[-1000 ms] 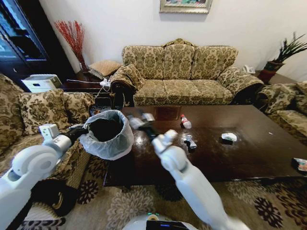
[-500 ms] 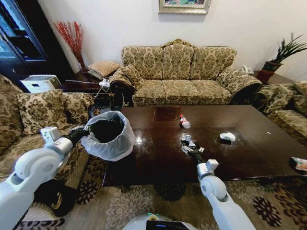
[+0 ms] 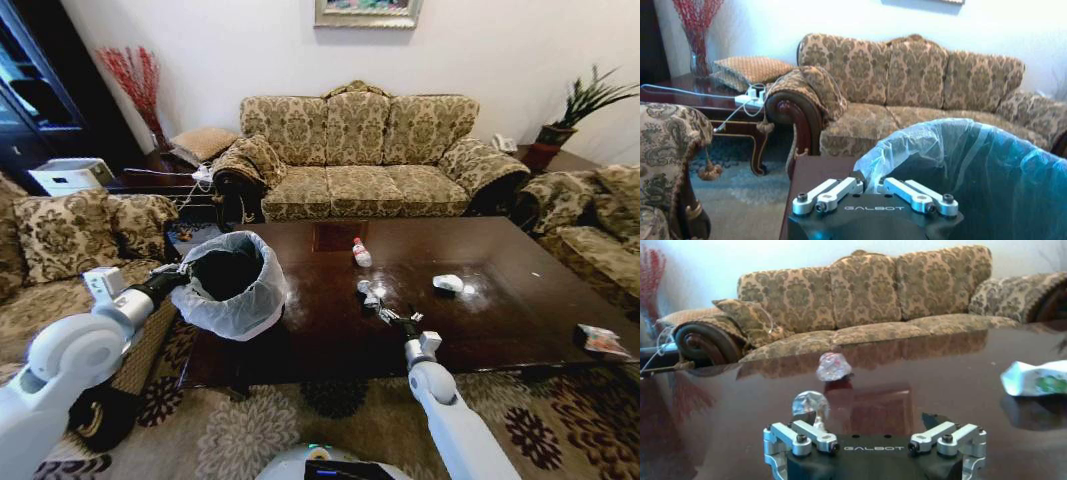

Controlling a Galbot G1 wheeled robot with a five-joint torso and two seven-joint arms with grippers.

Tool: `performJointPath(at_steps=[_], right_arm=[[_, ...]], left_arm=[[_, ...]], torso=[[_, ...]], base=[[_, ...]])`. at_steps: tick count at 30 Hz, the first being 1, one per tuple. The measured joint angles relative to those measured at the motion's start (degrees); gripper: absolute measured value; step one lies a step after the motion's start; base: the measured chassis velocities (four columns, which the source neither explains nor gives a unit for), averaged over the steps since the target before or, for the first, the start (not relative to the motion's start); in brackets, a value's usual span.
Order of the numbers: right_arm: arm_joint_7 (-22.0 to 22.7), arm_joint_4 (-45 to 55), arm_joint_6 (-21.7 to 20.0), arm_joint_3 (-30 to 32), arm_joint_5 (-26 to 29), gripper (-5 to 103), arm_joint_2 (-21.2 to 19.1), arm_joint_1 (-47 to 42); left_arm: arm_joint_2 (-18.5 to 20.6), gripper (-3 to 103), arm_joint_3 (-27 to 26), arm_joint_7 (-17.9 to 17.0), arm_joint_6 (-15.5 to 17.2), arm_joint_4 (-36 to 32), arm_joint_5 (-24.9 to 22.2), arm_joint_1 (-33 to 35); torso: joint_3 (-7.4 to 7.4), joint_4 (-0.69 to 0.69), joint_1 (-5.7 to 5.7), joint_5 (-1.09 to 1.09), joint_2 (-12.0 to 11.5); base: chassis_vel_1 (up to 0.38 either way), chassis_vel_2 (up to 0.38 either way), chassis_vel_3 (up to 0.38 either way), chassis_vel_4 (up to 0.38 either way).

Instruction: Move to the front of the table and place the trash on the table into the trash bin.

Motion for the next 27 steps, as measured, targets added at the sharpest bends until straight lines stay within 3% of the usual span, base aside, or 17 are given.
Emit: performJointPath(at_steps=[3,5,11,15,17,21,22,27], right_arm=[[-1.5,-1.5,1.1,-0.4,-1.0,100,0.2,0.8],[-2.7,-1.8,1.6,-0.7,-1.3,100,0.3,1.2],[-3.3,-3.1,1.5,-1.6,-3.0,100,0.5,2.8],[-3.3,-6.3,0.2,-2.7,-5.1,100,1.0,5.0],[-3.6,-6.3,-2.4,-3.2,-5.3,101,1.0,5.2],[-4.7,-7.0,-2.7,-3.5,-5.3,93,1.5,5.7],[-4.8,-7.5,-2.8,-3.5,-5.4,85,1.9,6.2],[-4.8,-8.7,-3.0,-3.4,-5.4,77,2.5,6.9]], left_arm=[[0.1,4,0.0,0.2,-0.1,0.0,-0.2,0.1],[0.2,4,0.0,0.2,-0.1,0.2,-0.2,0.1],[0.3,4,0.1,0.3,-0.1,0.3,-0.2,-0.1],[0.1,4,0.3,0.7,-0.1,0.1,-0.2,-0.2],[-0.3,4,0.4,0.7,-0.1,-0.4,-0.2,-0.1],[-0.6,4,0.4,1.0,-0.2,-0.7,-0.3,0.1],[-0.6,4,0.3,1.1,-0.2,-0.8,-0.4,0.2],[-0.7,4,0.2,1.1,-0.2,-0.8,-0.4,0.2]], torso=[[0.0,0.03,0.0,-0.08,0.0],[0.0,0.07,0.0,-0.02,0.0],[0.0,0.03,0.0,-0.01,0.0],[0.0,0.01,0.01,0.0,0.0],[0.01,0.02,0.01,-0.01,0.0],[0.0,0.03,0.0,-0.03,0.0],[0.0,0.03,0.0,0.0,0.0],[0.01,0.02,0.01,-0.01,0.0]], base=[[0.032,0.05,-0.005,-0.012],[0.065,0.075,-0.01,-0.028],[0.0,0.0,0.0,0.0],[0.0,0.0,0.0,0.0],[0.0,0.0,0.0,0.0],[0.0,0.0,0.0,0.0],[0.0,0.0,0.0,0.0],[0.0,0.0,0.0,0.0]])
